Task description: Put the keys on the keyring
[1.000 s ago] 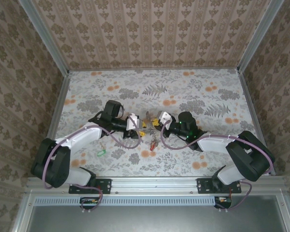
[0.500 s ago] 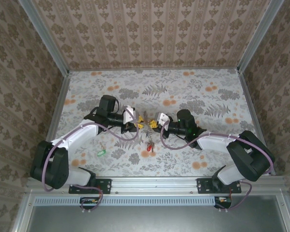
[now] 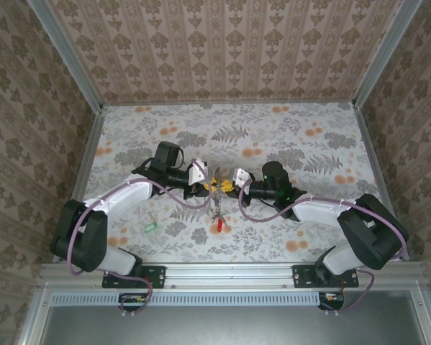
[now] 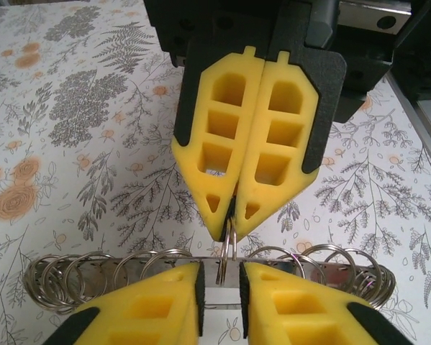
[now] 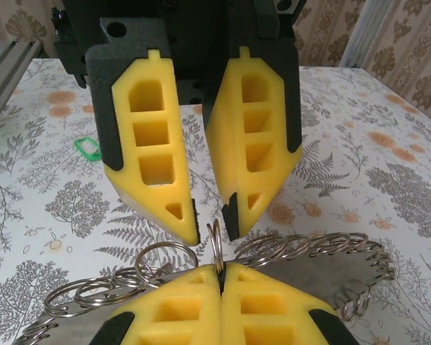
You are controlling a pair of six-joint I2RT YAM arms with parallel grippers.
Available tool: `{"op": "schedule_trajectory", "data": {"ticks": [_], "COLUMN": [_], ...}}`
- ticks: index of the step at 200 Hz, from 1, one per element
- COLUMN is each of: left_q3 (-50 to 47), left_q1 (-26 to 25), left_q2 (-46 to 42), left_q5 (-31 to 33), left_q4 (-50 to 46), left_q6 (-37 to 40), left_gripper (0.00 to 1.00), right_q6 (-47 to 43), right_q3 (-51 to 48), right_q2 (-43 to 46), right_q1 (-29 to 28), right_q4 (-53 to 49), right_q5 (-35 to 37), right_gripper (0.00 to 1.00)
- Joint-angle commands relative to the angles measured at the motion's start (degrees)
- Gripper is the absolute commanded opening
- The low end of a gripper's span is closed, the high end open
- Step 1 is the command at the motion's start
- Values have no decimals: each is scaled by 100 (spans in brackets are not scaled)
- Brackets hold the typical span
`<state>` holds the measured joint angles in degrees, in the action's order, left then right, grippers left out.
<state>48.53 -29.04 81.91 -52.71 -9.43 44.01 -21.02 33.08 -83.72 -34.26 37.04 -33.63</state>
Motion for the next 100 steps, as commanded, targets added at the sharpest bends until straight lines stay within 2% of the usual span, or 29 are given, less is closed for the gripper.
{"op": "schedule_trajectory", "data": {"ticks": [1,42,70,82,90,100], "left_q3": [139,130,71,-5,-70,-140], "left_q1": [-67,-76,-76,-76,-76,-68], "left_q2": [62,71,33,-49,-115,-191], "left_q5": [-153,-243,-402,-454,-534,-662], "left_q4": [-87,-112,-58,77,161,272], "left_q6": [169,255,307,323,374,429], "left_gripper": [20,0,0,0,0,0], "right_q6": [-14,24,28,-91,-264,-529], "right_q3": [216,219,207,246,292,383], "right_q2": [47,30,36,81,130,184], "right_q1": [36,33,36,42,49,51], "right_q4": [146,171,187,-20,-272,-687], "right_q5": [-311,-373,-345,-312,-324,-346], "right_gripper": [0,0,0,21,26,28]}}
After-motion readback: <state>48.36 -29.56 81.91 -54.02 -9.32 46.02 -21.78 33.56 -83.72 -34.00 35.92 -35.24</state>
